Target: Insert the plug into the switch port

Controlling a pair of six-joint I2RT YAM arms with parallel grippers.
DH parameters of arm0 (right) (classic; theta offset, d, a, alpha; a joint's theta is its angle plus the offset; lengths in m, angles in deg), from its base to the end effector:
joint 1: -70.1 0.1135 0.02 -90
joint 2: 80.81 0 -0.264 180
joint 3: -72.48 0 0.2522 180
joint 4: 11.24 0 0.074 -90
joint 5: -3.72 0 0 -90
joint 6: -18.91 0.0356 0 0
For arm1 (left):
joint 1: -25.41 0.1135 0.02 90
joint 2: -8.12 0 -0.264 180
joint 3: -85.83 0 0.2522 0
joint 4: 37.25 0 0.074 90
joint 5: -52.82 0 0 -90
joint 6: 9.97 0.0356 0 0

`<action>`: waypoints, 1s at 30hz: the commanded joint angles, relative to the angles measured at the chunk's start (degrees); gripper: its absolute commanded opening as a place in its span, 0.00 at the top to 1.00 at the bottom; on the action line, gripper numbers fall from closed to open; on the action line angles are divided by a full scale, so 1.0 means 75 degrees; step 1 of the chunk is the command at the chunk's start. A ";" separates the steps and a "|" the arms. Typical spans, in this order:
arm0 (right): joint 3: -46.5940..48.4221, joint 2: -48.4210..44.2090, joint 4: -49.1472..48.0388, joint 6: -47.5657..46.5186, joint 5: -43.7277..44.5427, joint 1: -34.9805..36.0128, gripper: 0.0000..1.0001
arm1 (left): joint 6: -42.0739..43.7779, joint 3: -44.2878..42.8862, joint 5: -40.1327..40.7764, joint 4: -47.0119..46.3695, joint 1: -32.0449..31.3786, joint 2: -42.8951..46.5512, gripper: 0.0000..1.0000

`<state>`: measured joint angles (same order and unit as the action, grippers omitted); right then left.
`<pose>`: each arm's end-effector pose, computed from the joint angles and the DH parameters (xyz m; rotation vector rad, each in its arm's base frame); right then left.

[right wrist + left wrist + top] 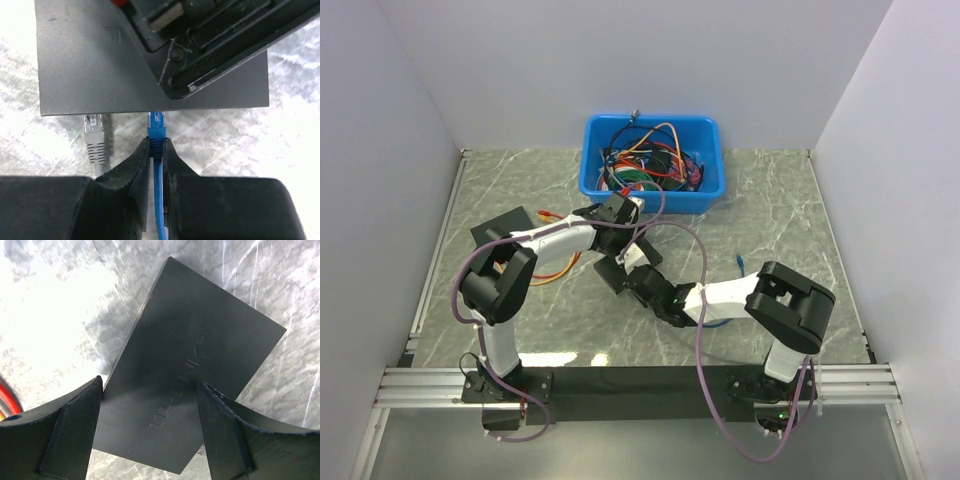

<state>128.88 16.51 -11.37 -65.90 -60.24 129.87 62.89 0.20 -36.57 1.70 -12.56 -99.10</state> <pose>0.1769 0.2725 0.1409 -0.7973 2.0508 0.1113 0.3050 -0.2375 0.1774 0.4779 2.6206 -0.3114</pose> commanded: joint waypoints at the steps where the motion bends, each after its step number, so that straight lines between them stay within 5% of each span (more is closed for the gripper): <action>1: 0.0620 -0.0483 -0.5166 -0.0551 0.0231 -0.0270 1.00 | -0.0175 0.0630 -0.1381 0.1657 -0.0995 -0.0845 0.24; 14: 0.2623 0.0160 -0.4336 -0.1278 -0.0004 -0.0305 1.00 | -0.0186 0.0630 -0.1381 0.1669 -0.1089 -0.0997 0.23; 24: 0.2941 0.0466 -0.4277 -0.1103 -0.0039 -0.0610 1.00 | -0.0186 0.0642 -0.1428 0.1669 -0.1089 -0.1032 0.23; 30: 0.2169 0.0010 -0.4323 -0.0869 -0.0004 -0.0621 0.78 | -0.0210 0.0595 -0.1252 0.1704 -0.1089 -0.0962 0.23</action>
<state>137.31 21.87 -7.26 -72.24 -60.52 127.97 63.83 -0.55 -32.33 -1.82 -11.62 -100.45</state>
